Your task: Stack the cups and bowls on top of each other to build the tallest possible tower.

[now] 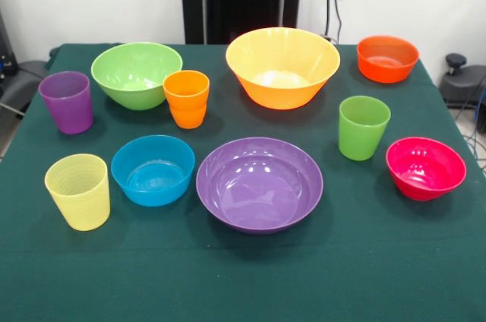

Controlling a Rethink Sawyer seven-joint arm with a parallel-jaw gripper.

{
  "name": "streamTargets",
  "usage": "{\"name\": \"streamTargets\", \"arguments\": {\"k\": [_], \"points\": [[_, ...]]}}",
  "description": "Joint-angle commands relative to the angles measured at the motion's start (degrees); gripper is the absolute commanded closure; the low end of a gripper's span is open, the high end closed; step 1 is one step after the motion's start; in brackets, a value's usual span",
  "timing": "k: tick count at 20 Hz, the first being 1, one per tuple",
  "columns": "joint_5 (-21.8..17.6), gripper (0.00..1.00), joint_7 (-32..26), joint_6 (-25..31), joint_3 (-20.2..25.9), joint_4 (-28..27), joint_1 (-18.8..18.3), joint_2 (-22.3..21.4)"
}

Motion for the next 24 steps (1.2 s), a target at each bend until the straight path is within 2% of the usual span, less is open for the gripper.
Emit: {"name": "streamTargets", "arguments": {"k": [1,6,24], "points": [[0.98,0.00,4.23,6.56,1.93,0.22,-1.47,-0.29],[-0.51,0.00,6.11,6.47,1.30,-0.86,-0.84,0.62],[-0.17,0.00,6.05,7.83,0.89,-0.48,-1.50,0.26]]}}
